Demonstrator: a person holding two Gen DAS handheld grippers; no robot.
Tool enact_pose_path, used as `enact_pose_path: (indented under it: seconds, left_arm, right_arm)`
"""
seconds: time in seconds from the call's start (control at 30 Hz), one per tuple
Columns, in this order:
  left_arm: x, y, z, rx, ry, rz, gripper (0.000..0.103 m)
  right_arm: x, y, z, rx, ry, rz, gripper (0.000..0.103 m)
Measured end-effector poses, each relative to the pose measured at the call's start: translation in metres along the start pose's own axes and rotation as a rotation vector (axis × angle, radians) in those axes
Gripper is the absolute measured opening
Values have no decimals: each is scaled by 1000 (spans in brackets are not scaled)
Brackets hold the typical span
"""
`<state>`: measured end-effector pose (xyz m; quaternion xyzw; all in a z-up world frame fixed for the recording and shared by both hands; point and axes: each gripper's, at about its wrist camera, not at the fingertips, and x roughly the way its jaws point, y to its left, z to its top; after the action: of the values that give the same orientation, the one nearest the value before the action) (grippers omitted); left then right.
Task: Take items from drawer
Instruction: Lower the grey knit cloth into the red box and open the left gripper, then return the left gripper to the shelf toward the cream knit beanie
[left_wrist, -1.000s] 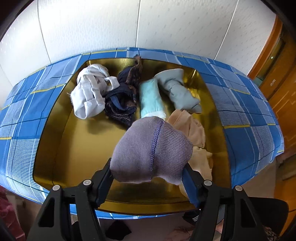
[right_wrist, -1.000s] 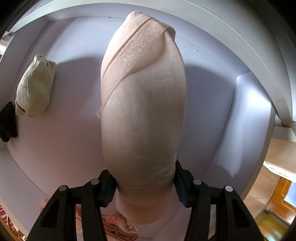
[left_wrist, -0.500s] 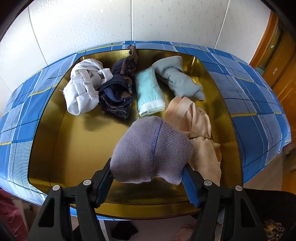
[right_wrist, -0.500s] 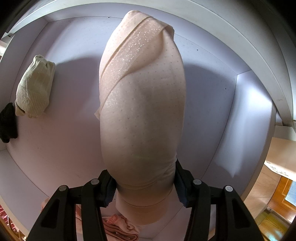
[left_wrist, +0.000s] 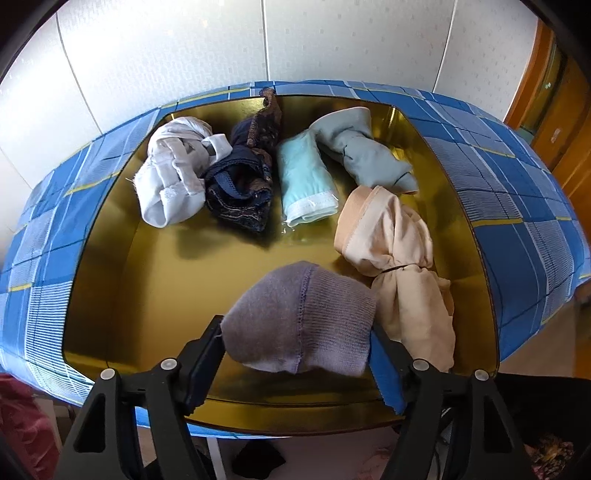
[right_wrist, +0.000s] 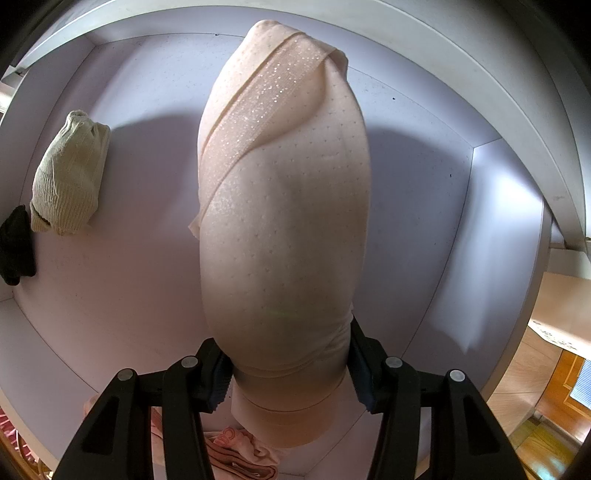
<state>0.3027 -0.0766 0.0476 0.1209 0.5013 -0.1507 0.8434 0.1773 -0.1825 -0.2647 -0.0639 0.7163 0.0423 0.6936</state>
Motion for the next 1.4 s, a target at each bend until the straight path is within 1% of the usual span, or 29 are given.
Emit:
enact_pose_path:
  seconds: [0.17,0.23,0.37,0.43,0.57,0.63,0.77,0.8,0.9,1.07,1.17,1.2,1.37,1.4]
  left_arm:
    - [-10,2,-6,20,-39,38,77]
    - [-16,3,-10,33,-57,48,80]
    - [-28,7,-17,44,-94,69,80]
    - [-37,8,-24,42,-125,73,80]
    - [-53,8,-44,35,-185,39,87]
    - [-59,8,-57,29,-209,9,87]
    - [-61,6,-88,11,-222,-34,89]
    - [-59,4,-95,7,-213,-44,89]
    - [-42,-1,-116,3,-145,-59,90]
    - [4,-14,-148,7,13,-79,90]
    - [35,-22,-164,16,109,-77,90]
    - [42,-23,-170,16,131,-75,90]
    - [93,-26,-193,-34,256,-80,90]
    - [101,-26,-196,-42,269,-76,90]
  right_arm:
    - [2,-5,0,4,2,4,54]
    - [2,-6,0,3,2,3,54]
    - [2,-6,0,4,1,3,54]
    - [2,-7,1,6,1,3,54]
    - [3,-6,0,5,1,3,54]
    - [3,-6,0,5,2,2,54]
    - [5,-8,0,13,5,10,54]
    - [5,-9,0,13,5,10,54]
    - [5,-9,1,13,3,10,54]
    - [5,-10,2,13,2,10,54]
    - [5,-11,3,16,2,13,54]
    - [5,-12,4,17,3,15,54]
    - [7,-14,3,24,1,22,54]
    - [7,-15,4,25,0,23,54]
